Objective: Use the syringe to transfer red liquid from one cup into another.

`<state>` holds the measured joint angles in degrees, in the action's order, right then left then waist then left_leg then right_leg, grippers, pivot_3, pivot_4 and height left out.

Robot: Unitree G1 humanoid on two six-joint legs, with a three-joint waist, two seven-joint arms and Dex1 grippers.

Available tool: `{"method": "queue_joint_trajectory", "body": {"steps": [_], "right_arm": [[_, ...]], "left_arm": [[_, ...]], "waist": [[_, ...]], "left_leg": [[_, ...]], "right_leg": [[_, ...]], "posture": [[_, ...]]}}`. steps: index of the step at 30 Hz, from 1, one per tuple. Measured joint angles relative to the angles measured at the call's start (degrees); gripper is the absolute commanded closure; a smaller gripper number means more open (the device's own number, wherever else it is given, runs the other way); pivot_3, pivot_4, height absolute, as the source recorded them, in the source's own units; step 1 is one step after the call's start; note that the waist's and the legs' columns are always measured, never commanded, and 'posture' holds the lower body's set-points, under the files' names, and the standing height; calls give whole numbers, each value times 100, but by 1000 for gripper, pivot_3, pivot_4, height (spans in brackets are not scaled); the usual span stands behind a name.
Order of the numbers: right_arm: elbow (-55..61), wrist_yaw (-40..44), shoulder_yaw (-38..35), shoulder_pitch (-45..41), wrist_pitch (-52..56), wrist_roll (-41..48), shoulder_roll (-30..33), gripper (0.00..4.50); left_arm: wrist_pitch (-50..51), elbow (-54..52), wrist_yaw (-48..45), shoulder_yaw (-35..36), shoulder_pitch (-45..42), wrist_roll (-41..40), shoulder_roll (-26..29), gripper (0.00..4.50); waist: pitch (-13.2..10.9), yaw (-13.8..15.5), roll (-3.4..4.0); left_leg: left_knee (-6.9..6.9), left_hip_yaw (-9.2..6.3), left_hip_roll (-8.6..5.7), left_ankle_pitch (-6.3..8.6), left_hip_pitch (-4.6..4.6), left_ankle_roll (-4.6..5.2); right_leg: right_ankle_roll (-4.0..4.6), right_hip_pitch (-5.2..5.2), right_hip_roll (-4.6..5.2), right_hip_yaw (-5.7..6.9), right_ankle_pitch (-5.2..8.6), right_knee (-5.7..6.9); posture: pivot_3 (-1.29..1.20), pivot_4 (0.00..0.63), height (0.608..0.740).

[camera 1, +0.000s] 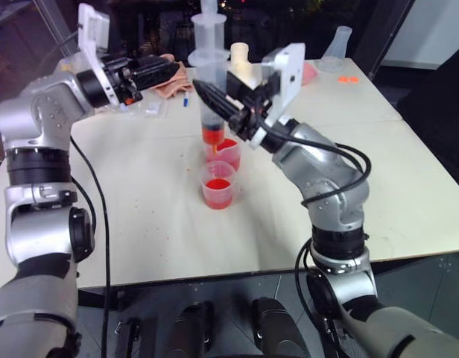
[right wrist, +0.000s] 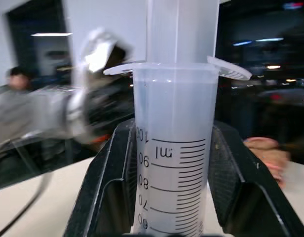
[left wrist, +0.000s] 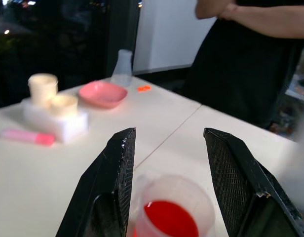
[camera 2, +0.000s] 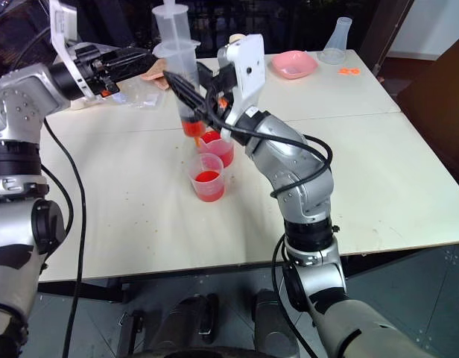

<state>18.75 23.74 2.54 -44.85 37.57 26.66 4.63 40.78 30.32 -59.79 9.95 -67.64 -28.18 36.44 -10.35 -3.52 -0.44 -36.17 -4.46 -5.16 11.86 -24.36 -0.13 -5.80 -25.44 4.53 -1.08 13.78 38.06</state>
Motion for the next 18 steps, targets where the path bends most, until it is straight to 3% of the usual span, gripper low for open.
{"method": "queue_joint_trajectory", "body": {"steps": [9, 18], "right_arm": [[-155, 142, 512, 668, -592, -343, 85, 3147], [-701, 228, 704, 797, -1384, -788, 74, 3147]], "left_arm": [[828, -607, -216, -25, -232, -383, -37, 2190], [1395, -1229, -405, -132, 72, -605, 445, 2190]], "waist": [[0, -21, 0], [0, -31, 0]], "left_leg": [[-1, 1, 0, 0, 0, 0], [-1, 0, 2, -1, 2, -1]], "right_leg": [[0, 0, -2, -1, 0, 1], [0, 0, -5, -3, 0, 1]], "posture": [[0, 150, 740], [0, 150, 740]]}}
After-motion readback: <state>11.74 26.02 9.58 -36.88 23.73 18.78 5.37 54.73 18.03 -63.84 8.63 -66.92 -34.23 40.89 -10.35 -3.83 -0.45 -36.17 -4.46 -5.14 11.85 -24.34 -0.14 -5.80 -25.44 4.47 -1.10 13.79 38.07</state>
